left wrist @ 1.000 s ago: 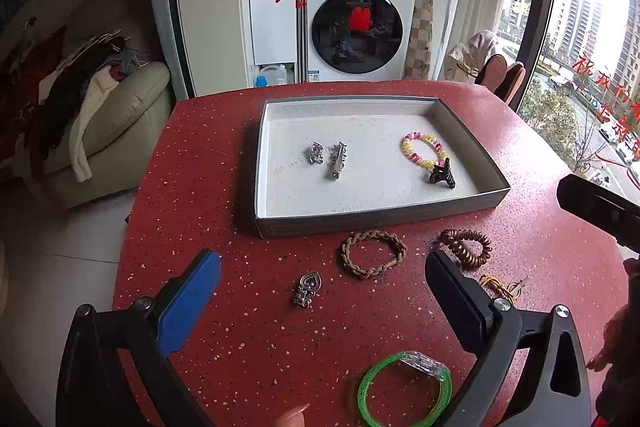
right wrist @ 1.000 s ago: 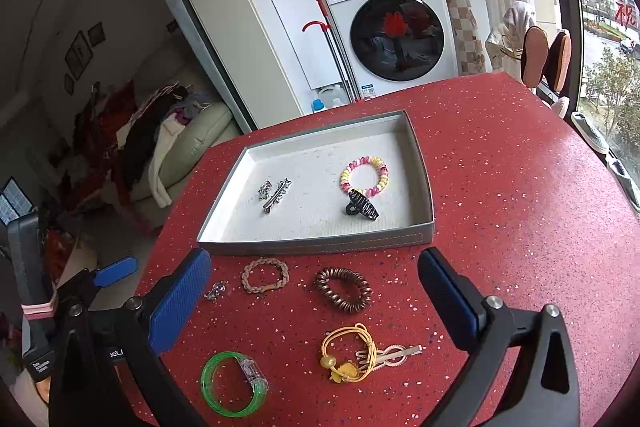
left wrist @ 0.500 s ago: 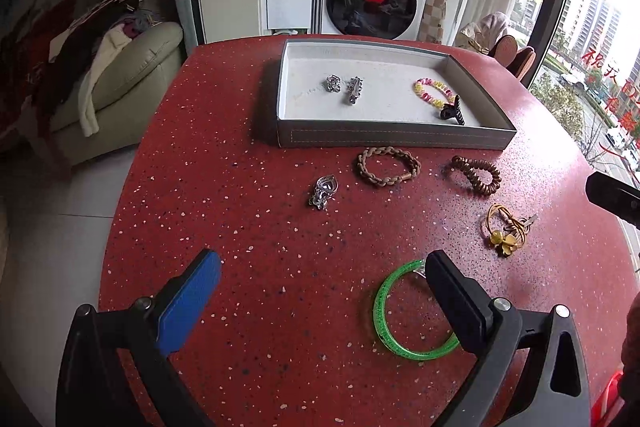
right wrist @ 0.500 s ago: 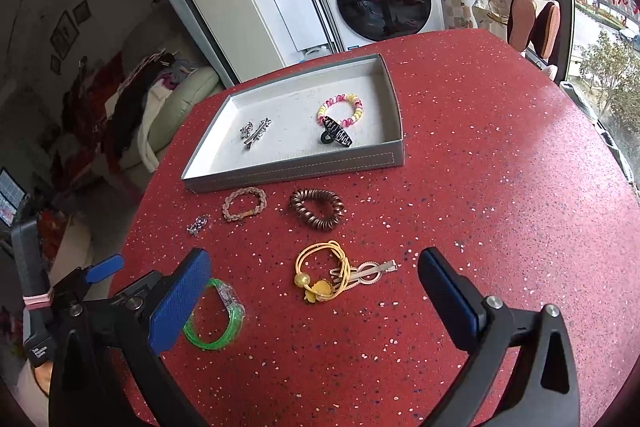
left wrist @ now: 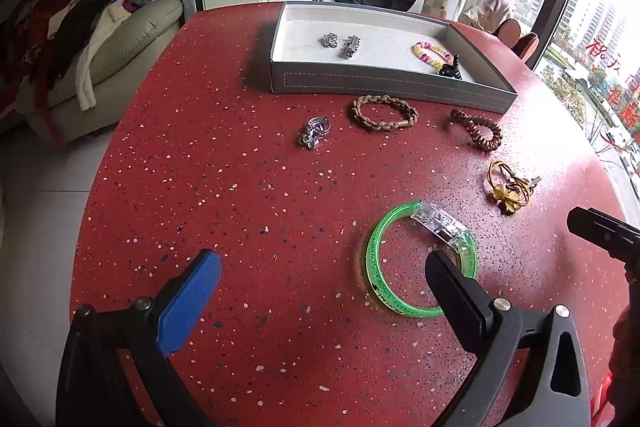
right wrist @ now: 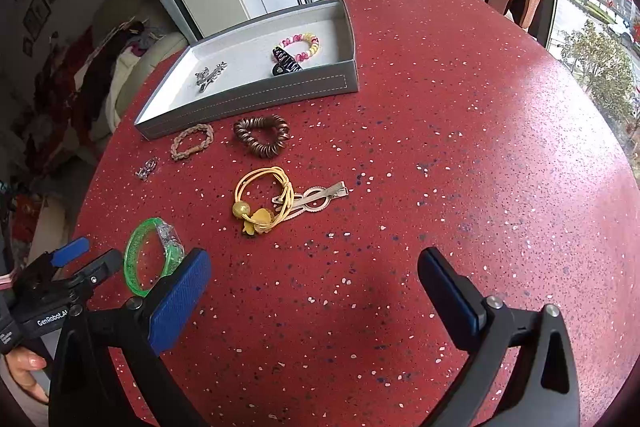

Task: Organize jewelry
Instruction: 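Grasp the green bangle with the left tool while the right tool grasps the yellow hair tie, then carry the green bangle and yellow hair tie over the tray, then lower both items into the tray and open both tools to release, then grasp the silver heart pendant with the left tool while the right tool grasps the cream hair clip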

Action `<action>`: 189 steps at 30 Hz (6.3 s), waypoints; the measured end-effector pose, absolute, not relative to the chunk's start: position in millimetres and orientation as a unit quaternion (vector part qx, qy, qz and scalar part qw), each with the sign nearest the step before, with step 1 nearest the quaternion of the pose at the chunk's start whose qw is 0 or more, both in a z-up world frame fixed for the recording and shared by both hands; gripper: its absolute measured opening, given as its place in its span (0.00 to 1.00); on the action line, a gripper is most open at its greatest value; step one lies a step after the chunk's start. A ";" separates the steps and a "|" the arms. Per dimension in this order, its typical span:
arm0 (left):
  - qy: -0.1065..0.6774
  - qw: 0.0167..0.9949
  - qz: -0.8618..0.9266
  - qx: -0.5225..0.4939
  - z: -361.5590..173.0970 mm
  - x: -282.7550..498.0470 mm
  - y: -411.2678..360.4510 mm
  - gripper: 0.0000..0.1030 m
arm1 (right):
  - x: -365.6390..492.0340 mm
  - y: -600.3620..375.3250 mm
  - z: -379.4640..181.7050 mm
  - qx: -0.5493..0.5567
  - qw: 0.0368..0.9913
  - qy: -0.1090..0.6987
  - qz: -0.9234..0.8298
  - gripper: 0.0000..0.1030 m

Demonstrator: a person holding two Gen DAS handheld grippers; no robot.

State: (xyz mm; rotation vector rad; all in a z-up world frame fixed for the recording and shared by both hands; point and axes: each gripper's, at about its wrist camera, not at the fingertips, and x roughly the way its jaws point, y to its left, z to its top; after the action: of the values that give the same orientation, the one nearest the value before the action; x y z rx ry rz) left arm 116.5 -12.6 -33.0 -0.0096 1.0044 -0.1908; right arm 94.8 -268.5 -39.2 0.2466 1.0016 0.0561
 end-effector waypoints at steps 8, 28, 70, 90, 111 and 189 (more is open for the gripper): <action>0.487 0.869 -0.091 0.009 -37.8 120.6 -22.3 1.00 | 111.6 -246.8 -33.2 0.058 0.882 0.467 0.031 0.93; 0.495 0.861 -0.104 0.051 -47.2 124.2 -43.5 0.80 | 150.4 -214.5 -56.1 -0.067 0.861 0.499 0.072 0.44; 0.433 0.886 -0.168 -0.013 32.3 161.3 -18.2 0.25 | 175.0 -246.5 31.8 0.086 0.897 0.420 0.107 0.06; 0.428 0.896 -0.112 -0.019 36.1 321.0 -22.7 0.25 | 313.2 -260.2 19.2 0.154 0.892 0.417 0.086 0.06; 0.468 0.878 -0.080 0.064 -36.0 346.6 -59.1 0.25 | 333.3 -277.6 -50.4 0.161 0.870 0.465 0.042 0.06; 0.462 0.883 -0.068 0.040 -53.9 196.4 2.2 1.00 | 132.6 -253.7 -57.2 0.125 0.858 0.498 0.020 0.84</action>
State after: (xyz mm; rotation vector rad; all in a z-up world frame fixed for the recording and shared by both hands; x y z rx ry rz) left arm 196.5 2.2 -53.9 0.0829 0.9623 -0.1408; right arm 132.6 -253.7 -57.2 0.2628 1.0450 0.0410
